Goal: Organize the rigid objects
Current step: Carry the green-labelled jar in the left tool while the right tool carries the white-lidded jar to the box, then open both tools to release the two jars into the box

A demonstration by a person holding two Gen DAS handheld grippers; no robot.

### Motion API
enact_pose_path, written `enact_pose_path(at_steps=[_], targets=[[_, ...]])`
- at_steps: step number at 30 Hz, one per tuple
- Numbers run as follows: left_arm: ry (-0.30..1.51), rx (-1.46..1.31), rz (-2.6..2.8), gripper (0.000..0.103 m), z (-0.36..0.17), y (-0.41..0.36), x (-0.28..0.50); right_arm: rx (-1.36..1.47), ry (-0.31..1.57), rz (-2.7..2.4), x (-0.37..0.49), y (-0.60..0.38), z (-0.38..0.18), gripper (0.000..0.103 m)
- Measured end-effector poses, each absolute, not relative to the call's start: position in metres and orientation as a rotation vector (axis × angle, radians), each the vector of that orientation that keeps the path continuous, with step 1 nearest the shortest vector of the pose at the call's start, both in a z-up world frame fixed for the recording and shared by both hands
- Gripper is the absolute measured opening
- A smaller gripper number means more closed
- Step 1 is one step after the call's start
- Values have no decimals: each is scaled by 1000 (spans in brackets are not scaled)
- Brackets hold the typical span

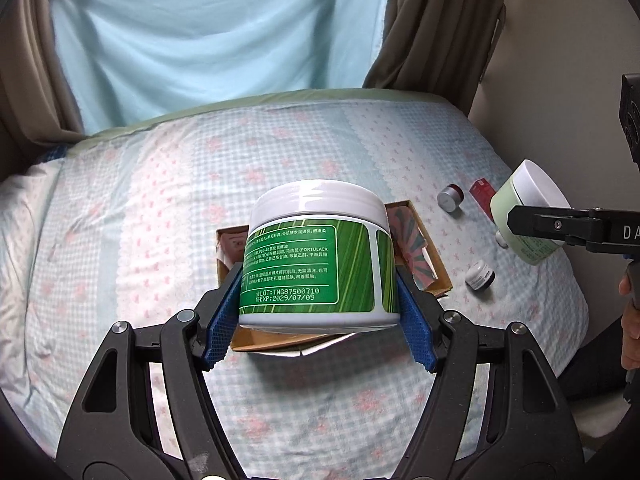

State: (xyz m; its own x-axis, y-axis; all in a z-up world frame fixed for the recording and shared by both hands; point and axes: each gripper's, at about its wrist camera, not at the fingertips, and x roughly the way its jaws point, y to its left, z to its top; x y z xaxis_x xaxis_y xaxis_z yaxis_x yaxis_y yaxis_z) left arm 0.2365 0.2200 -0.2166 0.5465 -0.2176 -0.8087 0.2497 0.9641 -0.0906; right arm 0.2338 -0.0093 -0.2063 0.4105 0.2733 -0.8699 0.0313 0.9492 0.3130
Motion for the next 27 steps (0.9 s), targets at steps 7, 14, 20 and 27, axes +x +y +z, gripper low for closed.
enact_pose_path(at_steps=[7, 14, 20, 27], targets=[[1045, -21, -217, 68, -259, 236, 274, 305, 1244, 190, 273, 2, -258, 68], [1160, -23, -177, 68, -315, 245, 319, 266, 1361, 193, 322, 11, -317, 68], [1297, 3, -181, 68, -365, 240, 352, 251, 1453, 187, 347, 18, -363, 68], [1398, 36, -194, 68, -399, 228, 375, 240, 1504, 165, 364, 26, -395, 68]])
